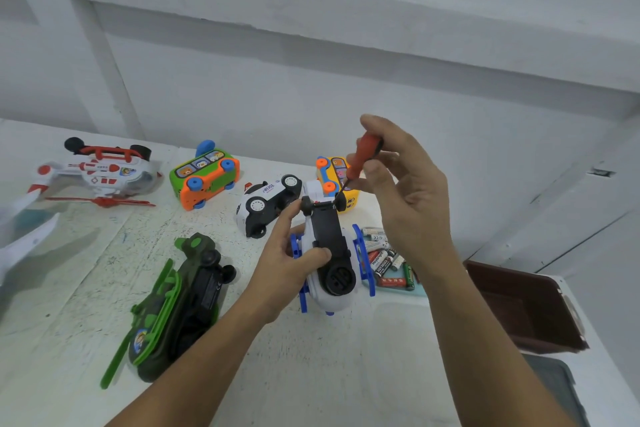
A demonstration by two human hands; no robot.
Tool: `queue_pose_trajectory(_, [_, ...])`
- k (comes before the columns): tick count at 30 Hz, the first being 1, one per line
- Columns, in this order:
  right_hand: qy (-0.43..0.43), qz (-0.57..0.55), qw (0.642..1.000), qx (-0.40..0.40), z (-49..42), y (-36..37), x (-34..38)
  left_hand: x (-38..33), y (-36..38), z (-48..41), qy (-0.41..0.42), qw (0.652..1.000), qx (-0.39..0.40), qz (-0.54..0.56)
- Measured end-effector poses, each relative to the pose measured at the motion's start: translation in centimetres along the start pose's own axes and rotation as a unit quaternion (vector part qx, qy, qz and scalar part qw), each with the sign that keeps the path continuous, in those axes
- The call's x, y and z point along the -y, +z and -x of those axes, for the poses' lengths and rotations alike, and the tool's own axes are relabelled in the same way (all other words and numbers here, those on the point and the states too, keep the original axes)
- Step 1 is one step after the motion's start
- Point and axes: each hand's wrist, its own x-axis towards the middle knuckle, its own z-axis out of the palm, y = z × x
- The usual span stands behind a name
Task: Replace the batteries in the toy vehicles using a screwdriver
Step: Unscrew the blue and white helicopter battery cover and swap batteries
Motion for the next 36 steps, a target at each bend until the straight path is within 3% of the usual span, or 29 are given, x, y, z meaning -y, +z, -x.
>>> queue_pose_trajectory(8, [0.032, -0.020, 0.999, 0.017, -0.4, 0.1, 0.4, 0.0, 0.1, 0.1, -0.013, 1.000, -0.001, -0.008])
queue_pose_trajectory(15, [-0.019, 0.034, 0.999, 0.016, -0.8, -0.3, 0.4, -0.1, -0.3, -0.3, 0.004, 1.000, -0.016, -0.021])
queue_pose_trajectory(24, [0.013, -0.021, 0.998, 0.060, -0.7, -0.2, 0.3, 0.5, -0.2, -0.6, 0.006, 1.000, -0.009, -0.028])
queue_pose_trajectory(30, [-0.011, 0.034, 0.999, 0.029, -1.1, 0.0, 0.0, 0.4, -0.3, -0.7, 0.008, 0.999, -0.012, -0.044])
queue_pose_trajectory(36, [-0.017, 0.020, 0.999, 0.043, -1.0, 0.0, -0.3, 0.1, -0.2, -0.8, 0.009, 0.999, -0.010, -0.042])
